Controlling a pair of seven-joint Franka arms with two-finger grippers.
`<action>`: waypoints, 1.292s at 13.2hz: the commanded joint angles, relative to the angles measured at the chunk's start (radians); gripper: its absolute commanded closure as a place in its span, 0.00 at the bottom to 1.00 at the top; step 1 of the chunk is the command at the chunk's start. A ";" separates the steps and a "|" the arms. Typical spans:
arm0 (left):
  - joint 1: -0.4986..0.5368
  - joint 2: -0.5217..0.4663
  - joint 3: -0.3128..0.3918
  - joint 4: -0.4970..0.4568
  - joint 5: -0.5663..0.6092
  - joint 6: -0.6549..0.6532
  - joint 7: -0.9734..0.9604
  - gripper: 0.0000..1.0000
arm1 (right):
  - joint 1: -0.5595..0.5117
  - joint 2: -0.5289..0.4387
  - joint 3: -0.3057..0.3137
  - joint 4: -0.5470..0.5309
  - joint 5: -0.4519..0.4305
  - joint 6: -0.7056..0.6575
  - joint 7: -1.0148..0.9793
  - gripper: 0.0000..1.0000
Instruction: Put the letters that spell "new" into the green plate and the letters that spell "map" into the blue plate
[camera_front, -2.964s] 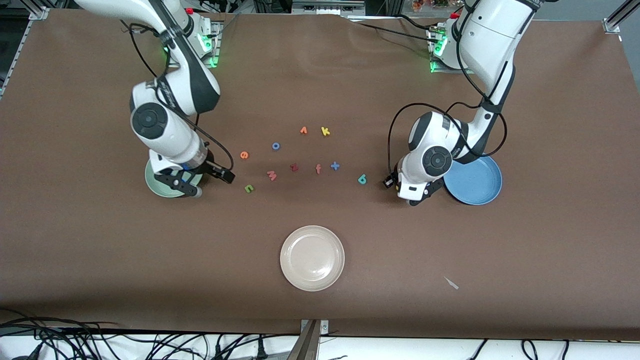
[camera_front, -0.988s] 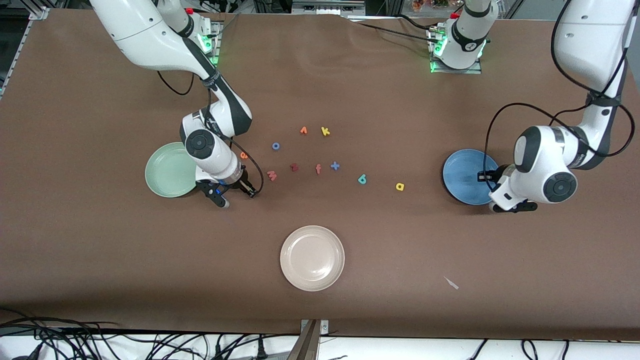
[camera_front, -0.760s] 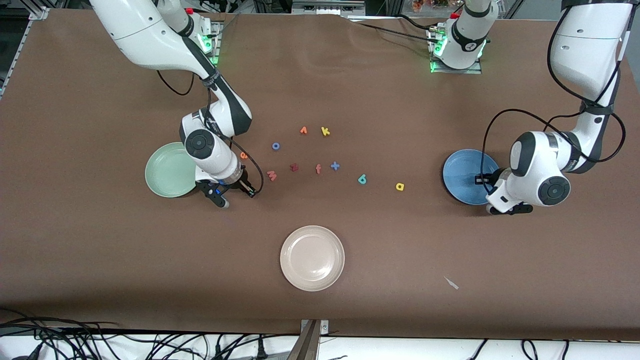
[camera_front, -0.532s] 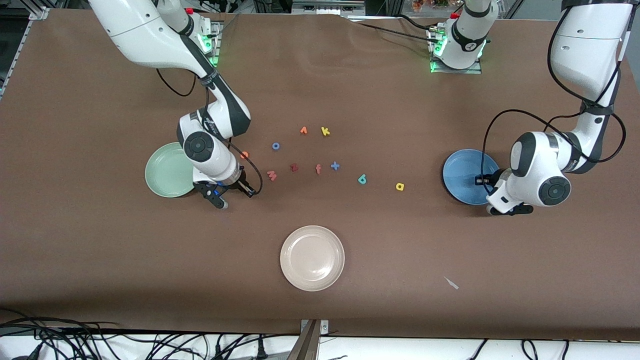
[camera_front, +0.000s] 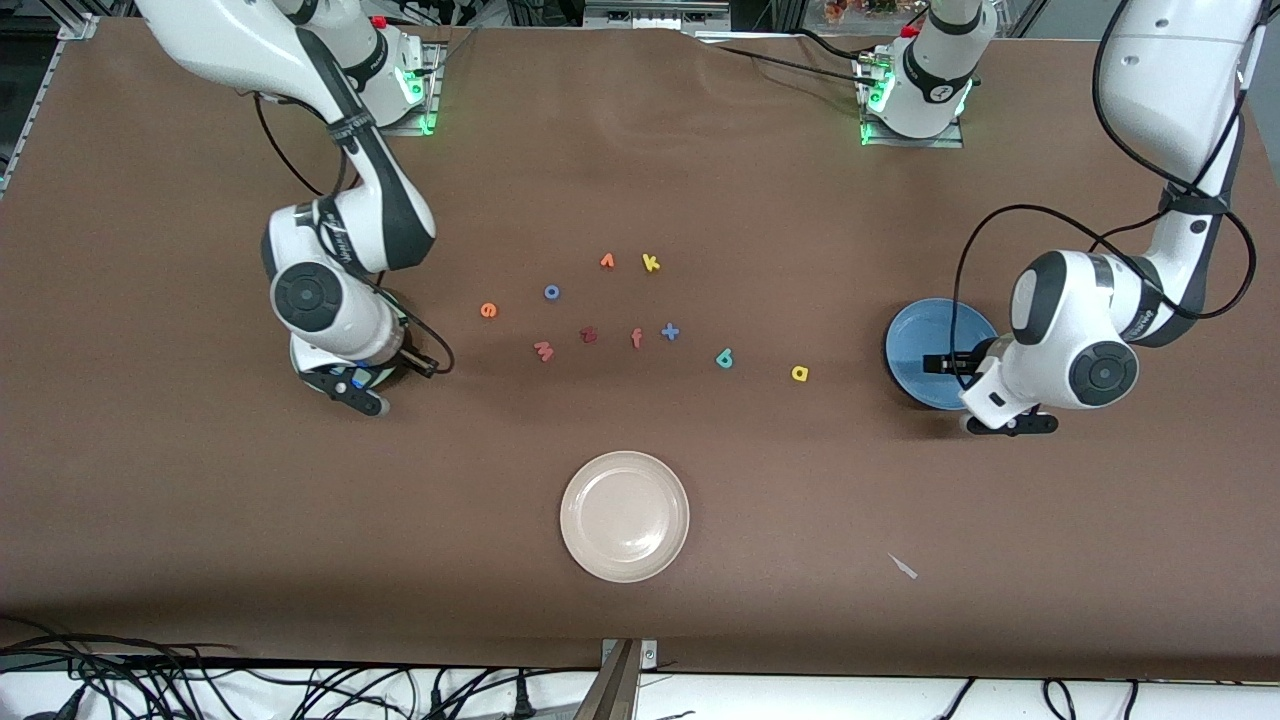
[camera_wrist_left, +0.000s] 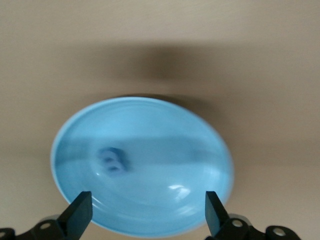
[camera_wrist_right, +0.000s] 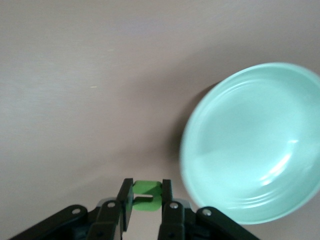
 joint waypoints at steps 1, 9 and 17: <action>-0.011 -0.011 -0.097 0.044 0.008 -0.039 -0.157 0.01 | 0.005 -0.097 -0.065 -0.189 -0.007 0.065 -0.093 0.78; -0.102 0.178 -0.160 0.109 -0.036 0.214 -0.296 0.02 | 0.005 -0.138 -0.128 -0.329 0.008 0.176 -0.195 0.00; -0.161 0.227 -0.163 0.112 0.074 0.201 -0.300 0.18 | 0.016 -0.148 0.146 -0.295 0.008 0.189 0.241 0.03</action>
